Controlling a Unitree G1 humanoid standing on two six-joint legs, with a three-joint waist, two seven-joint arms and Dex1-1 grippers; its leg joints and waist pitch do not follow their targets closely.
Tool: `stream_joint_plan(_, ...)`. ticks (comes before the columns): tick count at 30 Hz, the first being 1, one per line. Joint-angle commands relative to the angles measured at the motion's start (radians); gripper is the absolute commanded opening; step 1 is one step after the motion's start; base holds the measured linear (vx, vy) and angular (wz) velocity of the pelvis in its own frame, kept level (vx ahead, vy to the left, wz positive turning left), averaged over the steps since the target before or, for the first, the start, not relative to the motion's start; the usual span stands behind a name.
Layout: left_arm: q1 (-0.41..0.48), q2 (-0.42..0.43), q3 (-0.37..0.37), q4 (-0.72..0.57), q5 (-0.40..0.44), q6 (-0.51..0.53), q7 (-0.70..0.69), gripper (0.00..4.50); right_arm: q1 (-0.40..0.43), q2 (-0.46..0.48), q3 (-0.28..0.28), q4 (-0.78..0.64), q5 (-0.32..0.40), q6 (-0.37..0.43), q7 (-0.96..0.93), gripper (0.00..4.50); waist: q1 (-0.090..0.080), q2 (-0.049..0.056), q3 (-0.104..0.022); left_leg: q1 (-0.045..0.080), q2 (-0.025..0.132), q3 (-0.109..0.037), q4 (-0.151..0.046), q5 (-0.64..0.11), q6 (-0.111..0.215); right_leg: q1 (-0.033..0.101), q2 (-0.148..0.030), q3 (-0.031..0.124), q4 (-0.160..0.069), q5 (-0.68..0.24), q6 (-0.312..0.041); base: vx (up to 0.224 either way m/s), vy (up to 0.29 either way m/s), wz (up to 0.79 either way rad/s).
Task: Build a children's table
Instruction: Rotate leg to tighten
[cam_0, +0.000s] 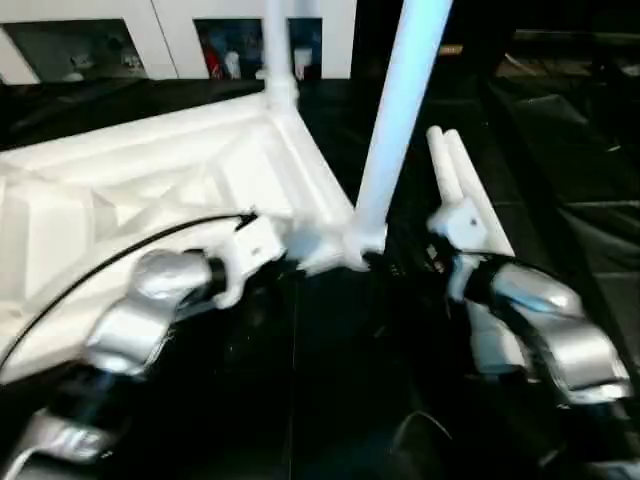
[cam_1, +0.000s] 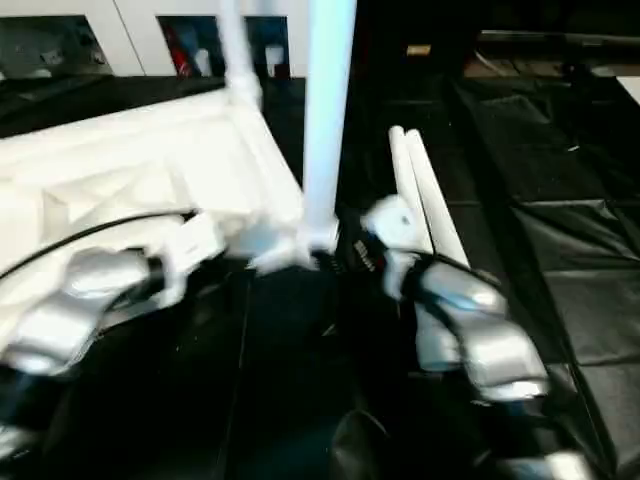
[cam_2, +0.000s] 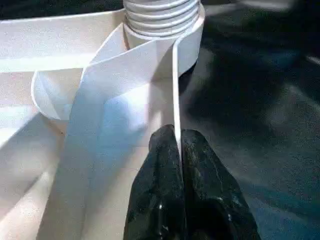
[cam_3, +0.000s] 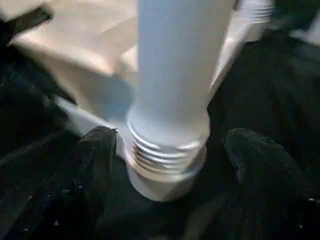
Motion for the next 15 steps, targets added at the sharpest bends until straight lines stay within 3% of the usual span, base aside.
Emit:
stream_joint_plan(1,0.046,0.014,-0.039,-0.023,-0.05,0.001,-0.103,0.0,0.013,-0.024,0.018,-0.046,0.025,0.001,0.072,3.8,0.0,-0.012,-0.06,0.037,0.069,-0.031,-0.037,-0.024,0.164,0.04,-0.055,0.032,-0.035,0.224,-0.285,0.0,0.0,0.0)
stream_joint_plan(8,0.051,0.054,-0.041,-0.059,-0.078,0.016,-0.154,0.0,0.023,-0.098,0.101,-0.07,0.012,-0.034,0.217,3.8,0.008,-0.012,-0.054,0.042,0.075,-0.029,-0.039,-0.061,0.143,0.033,-0.059,0.035,-0.04,0.119,-0.305,0.0,0.0,0.0)
stream_joint_plan(13,0.048,0.054,-0.041,-0.057,-0.084,0.013,-0.16,0.0,0.005,-0.075,0.112,-0.041,-0.002,-0.058,0.21,3.8,0.006,-0.015,-0.053,0.042,0.073,-0.029,-0.038,-0.101,0.111,0.032,-0.06,0.037,-0.041,0.058,-0.308,0.0,0.0,0.0)
stream_joint_plan(15,0.048,0.055,-0.04,-0.057,-0.085,0.013,-0.161,0.0,0.001,-0.067,0.11,-0.034,-0.003,-0.063,0.206,3.45,0.006,-0.014,-0.053,0.041,0.073,-0.03,-0.038,-0.102,0.108,0.032,-0.06,0.038,-0.041,0.057,-0.308,0.0,0.0,0.0)
